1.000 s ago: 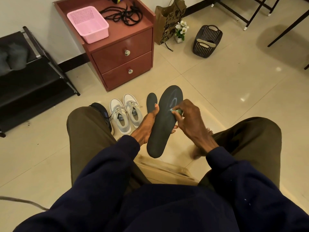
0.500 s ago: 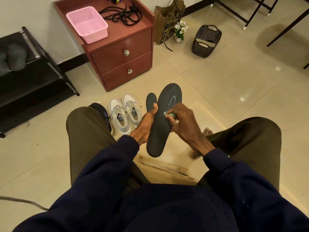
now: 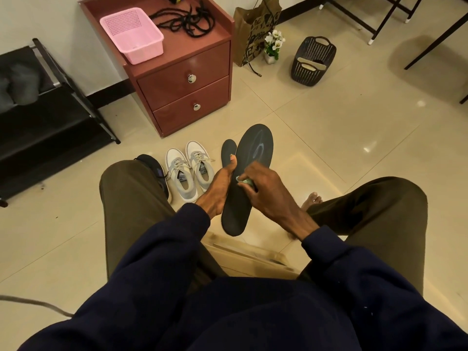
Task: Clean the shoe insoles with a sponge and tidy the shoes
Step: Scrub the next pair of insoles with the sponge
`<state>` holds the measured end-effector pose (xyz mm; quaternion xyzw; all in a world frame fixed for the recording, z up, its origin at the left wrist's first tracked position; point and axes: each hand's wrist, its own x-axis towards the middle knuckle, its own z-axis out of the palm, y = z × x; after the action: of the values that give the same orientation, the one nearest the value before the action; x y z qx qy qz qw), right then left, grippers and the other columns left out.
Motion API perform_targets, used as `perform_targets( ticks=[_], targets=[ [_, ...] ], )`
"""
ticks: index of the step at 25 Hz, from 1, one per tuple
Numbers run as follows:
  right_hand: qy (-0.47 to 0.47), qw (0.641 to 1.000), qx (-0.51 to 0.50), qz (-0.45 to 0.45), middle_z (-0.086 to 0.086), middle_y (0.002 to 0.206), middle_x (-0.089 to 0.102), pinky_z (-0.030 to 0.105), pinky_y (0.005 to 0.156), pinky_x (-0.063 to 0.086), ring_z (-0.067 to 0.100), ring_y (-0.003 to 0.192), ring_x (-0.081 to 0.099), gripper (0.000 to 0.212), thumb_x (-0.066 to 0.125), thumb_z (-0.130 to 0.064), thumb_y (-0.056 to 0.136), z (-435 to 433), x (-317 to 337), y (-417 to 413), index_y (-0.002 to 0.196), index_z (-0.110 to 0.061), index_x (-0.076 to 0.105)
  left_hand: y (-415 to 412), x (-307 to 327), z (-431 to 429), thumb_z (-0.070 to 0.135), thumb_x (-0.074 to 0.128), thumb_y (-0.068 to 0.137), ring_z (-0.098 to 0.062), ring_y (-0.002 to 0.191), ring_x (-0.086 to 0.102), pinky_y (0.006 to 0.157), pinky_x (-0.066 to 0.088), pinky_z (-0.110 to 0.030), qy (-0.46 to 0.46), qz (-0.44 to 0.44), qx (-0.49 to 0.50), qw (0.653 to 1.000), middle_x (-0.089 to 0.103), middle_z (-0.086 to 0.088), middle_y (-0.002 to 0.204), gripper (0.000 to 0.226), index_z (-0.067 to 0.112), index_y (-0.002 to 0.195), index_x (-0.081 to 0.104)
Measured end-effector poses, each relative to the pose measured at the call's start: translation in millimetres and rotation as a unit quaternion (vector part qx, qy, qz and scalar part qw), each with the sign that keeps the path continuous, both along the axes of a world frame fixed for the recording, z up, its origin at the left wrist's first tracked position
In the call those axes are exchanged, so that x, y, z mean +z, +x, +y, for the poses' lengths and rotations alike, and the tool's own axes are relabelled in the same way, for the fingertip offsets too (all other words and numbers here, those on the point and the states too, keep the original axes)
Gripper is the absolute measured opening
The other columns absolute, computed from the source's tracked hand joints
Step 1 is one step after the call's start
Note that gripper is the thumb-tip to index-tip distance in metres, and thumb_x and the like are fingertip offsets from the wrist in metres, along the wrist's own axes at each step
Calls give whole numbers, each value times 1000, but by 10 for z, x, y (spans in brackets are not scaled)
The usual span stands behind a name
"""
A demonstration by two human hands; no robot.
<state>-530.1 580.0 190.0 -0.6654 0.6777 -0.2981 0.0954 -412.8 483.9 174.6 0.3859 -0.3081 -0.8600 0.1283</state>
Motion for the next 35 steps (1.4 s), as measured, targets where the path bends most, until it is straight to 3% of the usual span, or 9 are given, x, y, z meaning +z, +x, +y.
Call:
perform_targets(
  ticks=[6, 12, 17, 22, 25, 28, 31, 33, 35],
  targets=[
    [-26, 989, -143, -22, 5, 94, 64, 33, 74, 53, 10, 84, 54, 10, 75, -17, 92, -18, -6, -397, 98, -10, 71, -26, -26, 37, 63, 37, 103, -35, 101, 69, 95, 54, -53, 69, 51, -22, 996, 66, -23, 123, 73, 5, 143, 54],
    [-11, 999, 32, -14, 7, 95, 65, 27, 76, 50, 19, 85, 60, 10, 75, -13, 92, -22, 31, -62, 98, -7, 72, -2, 12, -16, 60, 38, 105, -24, 101, 73, 87, 60, -38, 38, 32, 20, 999, 70, -13, 126, 62, 14, 135, 64],
    [-33, 987, -158, -16, 6, 93, 65, 39, 73, 54, 17, 83, 59, 10, 74, -18, 92, -5, -12, -488, 98, -9, 73, -16, -7, 53, 65, 35, 102, -39, 109, 67, 95, 56, -52, 65, 49, -34, 996, 64, -26, 131, 78, 2, 144, 52],
    [2, 999, 32, -21, 4, 95, 67, 31, 77, 51, 15, 87, 61, 9, 75, -14, 91, 63, 72, -17, 99, -9, 74, -1, 59, -3, 64, 37, 103, -25, 103, 72, 93, 58, -40, 25, 31, 4, 999, 72, -12, 123, 65, 13, 133, 65],
    [-33, 999, -43, 4, 8, 94, 66, 38, 76, 53, 21, 86, 60, 10, 76, -15, 91, -35, 57, -232, 99, -8, 73, -12, 88, 24, 65, 37, 102, -30, 98, 72, 85, 61, -44, 51, 49, -11, 997, 72, -17, 119, 68, 10, 132, 64],
    [-63, 985, -157, -19, 5, 92, 65, 40, 74, 53, 17, 84, 59, 7, 75, -17, 93, -4, 46, -493, 97, -11, 74, -12, 89, 66, 64, 36, 103, -37, 103, 70, 89, 58, -50, 62, 58, -53, 995, 67, -24, 127, 74, 4, 139, 58],
    [-26, 996, -66, -55, 2, 93, 68, 30, 76, 53, 9, 84, 59, 8, 76, -14, 91, 31, 79, -228, 98, -9, 76, -14, 111, 50, 51, 40, 107, -28, 99, 73, 82, 62, -42, 72, 67, -26, 995, 72, -16, 121, 55, 9, 131, 65],
    [-14, 1000, 8, -15, 5, 94, 68, 28, 78, 52, 14, 85, 60, 9, 76, -12, 91, 17, 88, -101, 98, -7, 75, -1, 102, 42, 48, 41, 108, -24, 97, 74, 82, 61, -38, 68, 69, -6, 995, 72, -14, 121, 49, 11, 126, 67],
    [-42, 998, -40, 0, 6, 93, 67, 34, 77, 53, 17, 86, 60, 7, 73, -13, 93, -49, 64, -248, 98, -8, 74, 2, 76, 51, 54, 38, 107, -32, 101, 72, 88, 59, -47, 86, 69, -29, 993, 70, -19, 124, 59, 8, 132, 64]
  ],
)
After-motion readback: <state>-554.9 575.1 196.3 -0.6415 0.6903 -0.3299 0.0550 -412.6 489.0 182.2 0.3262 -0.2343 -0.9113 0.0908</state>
